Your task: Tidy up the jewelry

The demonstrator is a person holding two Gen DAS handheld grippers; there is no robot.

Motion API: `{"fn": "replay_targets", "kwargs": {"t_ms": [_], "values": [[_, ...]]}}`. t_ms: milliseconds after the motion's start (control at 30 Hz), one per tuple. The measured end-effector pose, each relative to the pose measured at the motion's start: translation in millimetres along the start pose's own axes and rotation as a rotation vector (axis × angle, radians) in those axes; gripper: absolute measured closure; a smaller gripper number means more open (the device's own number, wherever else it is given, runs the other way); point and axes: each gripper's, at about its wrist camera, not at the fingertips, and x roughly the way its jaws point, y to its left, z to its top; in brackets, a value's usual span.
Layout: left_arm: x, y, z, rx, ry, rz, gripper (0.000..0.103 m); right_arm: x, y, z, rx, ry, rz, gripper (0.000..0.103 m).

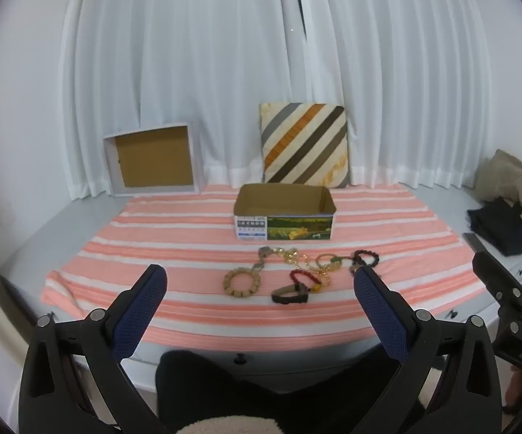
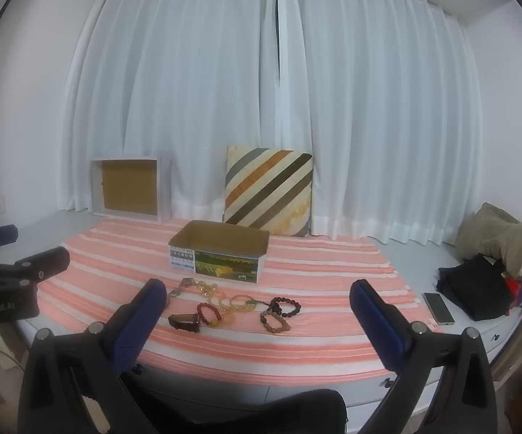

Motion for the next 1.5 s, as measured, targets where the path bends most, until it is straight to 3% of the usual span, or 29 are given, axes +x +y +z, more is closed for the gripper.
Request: {"fn": "replay_targets", "kwargs": {"t_ms": [1500], "values": [[-2.3, -3.9, -4.5, 0.017, 0.023, -0.016, 0.0, -0.1, -0.1, -0.7, 0.007, 0.001, 0.003, 0.0]]}}
